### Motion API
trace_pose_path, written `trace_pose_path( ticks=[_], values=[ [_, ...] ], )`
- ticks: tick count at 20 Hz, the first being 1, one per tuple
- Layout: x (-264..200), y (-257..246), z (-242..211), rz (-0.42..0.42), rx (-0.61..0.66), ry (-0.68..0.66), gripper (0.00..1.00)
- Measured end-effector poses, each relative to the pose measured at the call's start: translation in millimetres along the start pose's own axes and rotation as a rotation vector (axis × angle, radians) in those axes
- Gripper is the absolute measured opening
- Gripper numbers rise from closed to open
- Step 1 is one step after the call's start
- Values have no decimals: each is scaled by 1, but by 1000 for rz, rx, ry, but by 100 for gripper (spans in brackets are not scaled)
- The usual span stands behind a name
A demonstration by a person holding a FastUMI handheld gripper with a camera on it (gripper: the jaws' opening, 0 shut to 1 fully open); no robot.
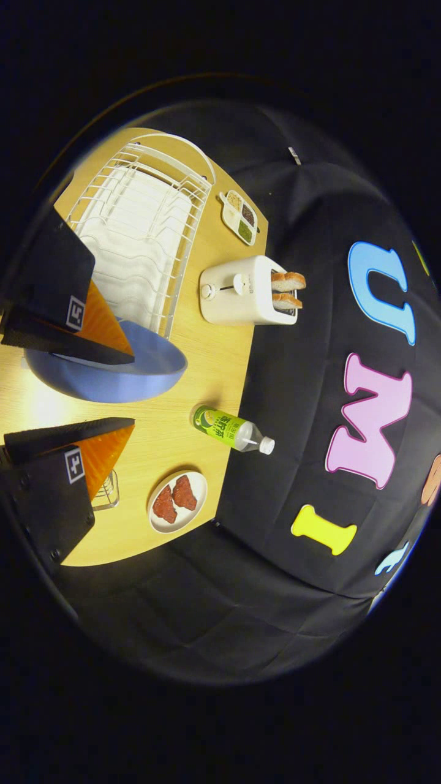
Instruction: Take the plate from the dish rack, then take the spoon from the basket and place it into the plate.
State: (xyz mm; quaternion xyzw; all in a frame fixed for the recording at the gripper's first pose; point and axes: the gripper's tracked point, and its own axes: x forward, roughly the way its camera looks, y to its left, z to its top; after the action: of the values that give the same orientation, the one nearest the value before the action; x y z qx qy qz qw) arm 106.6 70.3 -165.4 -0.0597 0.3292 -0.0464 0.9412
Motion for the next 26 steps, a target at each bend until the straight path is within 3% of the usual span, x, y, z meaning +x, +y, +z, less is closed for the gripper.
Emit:
trace_pose_path(
  ticks=[3,8,18,26],
  values=[
    [1,6,-7,5,57,56,40],
    [1,2,0,-71,106,38,28],
    [-16,7,41,-203,-99,-116,27],
    [-22,-5,45,-143,-18,-111,26]
  ],
)
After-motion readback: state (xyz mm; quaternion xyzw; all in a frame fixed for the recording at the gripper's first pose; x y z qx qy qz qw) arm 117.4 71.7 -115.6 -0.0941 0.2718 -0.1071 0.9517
